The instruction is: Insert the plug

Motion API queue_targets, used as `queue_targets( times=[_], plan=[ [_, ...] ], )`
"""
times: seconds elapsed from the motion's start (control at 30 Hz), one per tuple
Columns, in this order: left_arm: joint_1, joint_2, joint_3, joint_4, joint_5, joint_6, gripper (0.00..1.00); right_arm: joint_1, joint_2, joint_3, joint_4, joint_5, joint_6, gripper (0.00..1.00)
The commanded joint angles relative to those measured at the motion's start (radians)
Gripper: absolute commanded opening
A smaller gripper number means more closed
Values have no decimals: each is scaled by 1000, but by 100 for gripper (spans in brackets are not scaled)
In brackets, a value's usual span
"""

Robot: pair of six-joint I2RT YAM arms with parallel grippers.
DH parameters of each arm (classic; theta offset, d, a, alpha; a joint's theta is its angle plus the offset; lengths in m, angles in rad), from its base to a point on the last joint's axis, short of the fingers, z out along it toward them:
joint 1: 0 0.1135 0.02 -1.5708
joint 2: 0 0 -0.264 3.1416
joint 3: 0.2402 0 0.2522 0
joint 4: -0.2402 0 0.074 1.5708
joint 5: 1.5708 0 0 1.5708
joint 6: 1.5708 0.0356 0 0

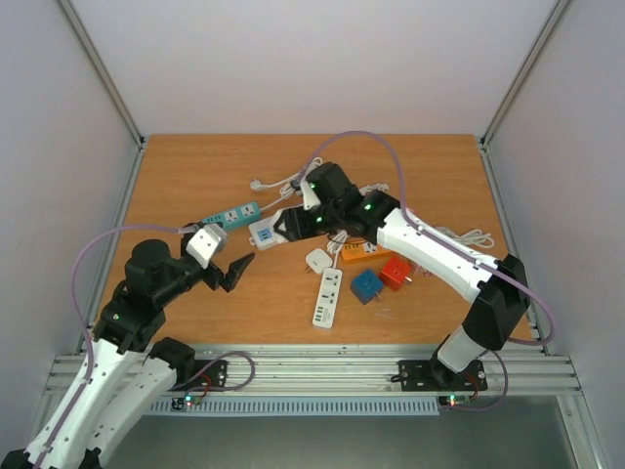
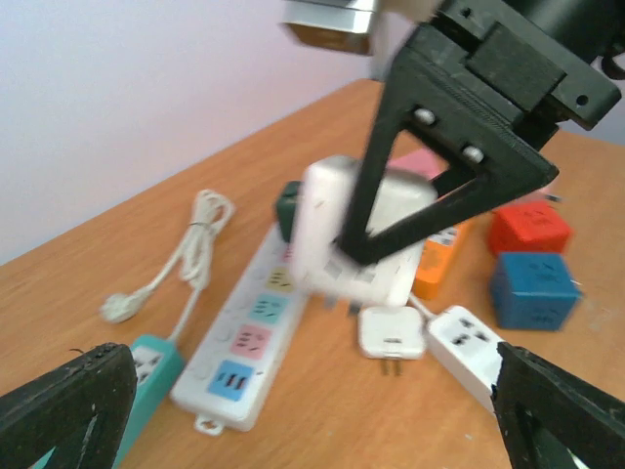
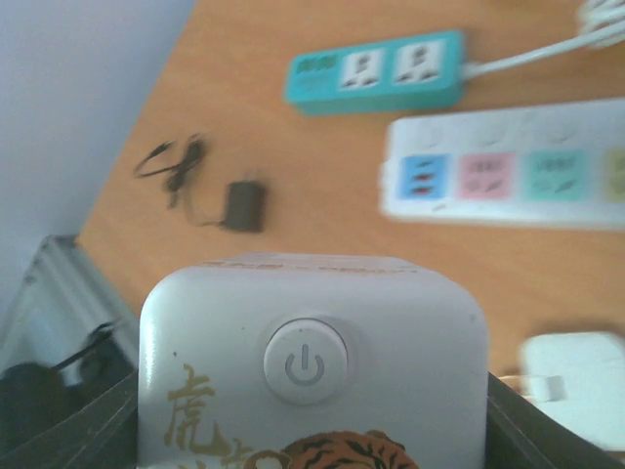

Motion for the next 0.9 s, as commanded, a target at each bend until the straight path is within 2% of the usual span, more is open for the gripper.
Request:
queue_targets(
  times=[0.0,0.17,0.27,0.6,0.87],
  plan=[
    [-3,-20,46,71,-226,-101,99,-104,52,1,34,40,-186,39],
    [-1,-22,75,47,-295,-142,99,-137,185,59,31,152,-339,39],
    [1,-23,71,48,-304,-131,99,-138,260,94,35,213,-375,39],
    [2,-22,67,47,-307,-127,99,-143,371,96,174,272,-414,38],
    [2,-19,53,55,-313,-117,99,-157,419,146,169,357,-410,37]
  ],
)
